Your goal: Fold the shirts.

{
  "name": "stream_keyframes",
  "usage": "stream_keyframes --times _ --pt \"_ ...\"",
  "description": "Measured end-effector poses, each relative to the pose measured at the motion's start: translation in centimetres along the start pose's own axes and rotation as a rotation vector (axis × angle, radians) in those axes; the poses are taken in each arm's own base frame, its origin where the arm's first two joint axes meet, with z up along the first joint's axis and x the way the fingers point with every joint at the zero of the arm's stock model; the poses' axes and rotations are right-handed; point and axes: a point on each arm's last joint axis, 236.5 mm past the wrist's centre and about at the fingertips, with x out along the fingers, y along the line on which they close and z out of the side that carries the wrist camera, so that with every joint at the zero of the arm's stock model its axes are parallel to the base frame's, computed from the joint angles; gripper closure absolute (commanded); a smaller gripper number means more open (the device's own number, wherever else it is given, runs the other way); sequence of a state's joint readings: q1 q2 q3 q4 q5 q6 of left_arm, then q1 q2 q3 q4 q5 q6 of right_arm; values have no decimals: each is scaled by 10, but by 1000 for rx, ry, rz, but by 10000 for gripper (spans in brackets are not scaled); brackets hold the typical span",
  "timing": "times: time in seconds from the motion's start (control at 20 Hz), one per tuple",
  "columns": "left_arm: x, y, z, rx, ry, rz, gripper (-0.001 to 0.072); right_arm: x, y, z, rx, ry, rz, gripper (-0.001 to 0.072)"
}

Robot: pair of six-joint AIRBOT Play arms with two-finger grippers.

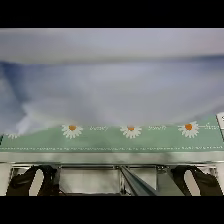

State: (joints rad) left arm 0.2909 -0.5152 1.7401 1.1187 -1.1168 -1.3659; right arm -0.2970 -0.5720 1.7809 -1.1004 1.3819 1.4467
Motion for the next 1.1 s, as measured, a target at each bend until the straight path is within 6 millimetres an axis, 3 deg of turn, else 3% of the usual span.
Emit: stream_keyframes --times 0.1,0.25,0.45,0.7,0.9,1.1 --pt "-13 4 -8 -7 32 16 688 -10 1 -13 8 44 -18 685" --pt "-6 19 -50 -69 171 54 687 -8 -2 -40 41 139 -22 685" --pt "38 32 -148 -176 454 67 688 32 -12 -100 132 323 19 684" --pt "114 27 -289 -318 785 3 687 124 -46 -186 269 532 60 685" --pt "192 25 -381 -427 887 -9 687 214 -66 -241 397 617 137 684" --pt "263 21 -460 -553 935 -4 687 304 -86 -299 523 658 158 684"
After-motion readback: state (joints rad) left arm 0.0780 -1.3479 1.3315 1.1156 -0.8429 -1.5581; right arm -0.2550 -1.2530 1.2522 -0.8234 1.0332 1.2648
